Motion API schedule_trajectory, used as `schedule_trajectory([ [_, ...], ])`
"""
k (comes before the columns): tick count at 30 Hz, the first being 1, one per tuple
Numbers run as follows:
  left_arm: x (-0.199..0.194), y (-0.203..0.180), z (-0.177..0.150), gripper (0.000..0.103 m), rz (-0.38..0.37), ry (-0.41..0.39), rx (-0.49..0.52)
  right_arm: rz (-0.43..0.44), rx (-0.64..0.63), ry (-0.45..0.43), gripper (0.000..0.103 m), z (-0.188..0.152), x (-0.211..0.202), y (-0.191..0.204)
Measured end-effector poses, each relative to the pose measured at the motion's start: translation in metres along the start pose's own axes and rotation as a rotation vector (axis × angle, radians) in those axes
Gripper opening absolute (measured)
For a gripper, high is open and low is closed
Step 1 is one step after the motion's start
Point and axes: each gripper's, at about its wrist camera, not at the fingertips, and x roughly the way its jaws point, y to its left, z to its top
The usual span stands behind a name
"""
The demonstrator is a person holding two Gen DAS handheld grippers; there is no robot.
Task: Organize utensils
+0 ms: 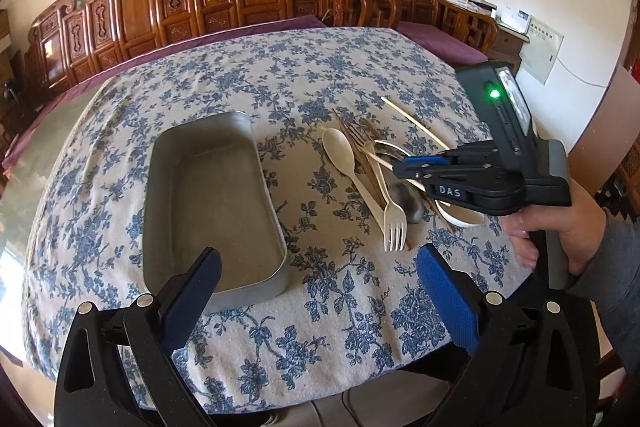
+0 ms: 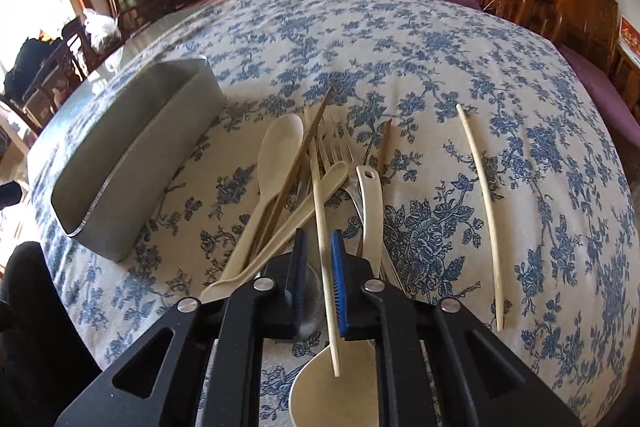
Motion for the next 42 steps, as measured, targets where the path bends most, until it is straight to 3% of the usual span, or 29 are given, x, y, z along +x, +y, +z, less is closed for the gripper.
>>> schedule_trajectory([
  [10, 0.017, -0.003, 0.007, 0.092, -0.011, 0.027, -0.001, 0.054, -0.019, -0.012, 0.005, -0.006, -0.010, -0.005],
  [21, 0.047, -0.026, 0.016, 0.087, -0.067, 0.080, 0.032, 0.048, 0.047, -0.088, 0.005, -0.025, -0.082, -0.028],
  [27, 0.076, -0.039, 0.023, 0.067, -0.101, 0.130, 0.056, 0.021, 0.099, -0.110, 0.005, -0.035, -0.094, -0.051],
  [32, 0.098, -0.037, 0.026, 0.042, -0.146, 0.171, 0.009, 0.011, 0.114, -0.106, 0.005, -0.036, -0.092, -0.059],
  [38, 0.111, -0.041, 0.022, 0.027, -0.176, 0.187, -0.020, 0.016, 0.122, -0.113, 0.005, -0.036, -0.092, -0.062],
  [42, 0.115, -0.043, 0.021, 0.012, -0.191, 0.192, -0.042, 0.023, 0.132, -0.119, 0.005, -0.035, -0.096, -0.065],
])
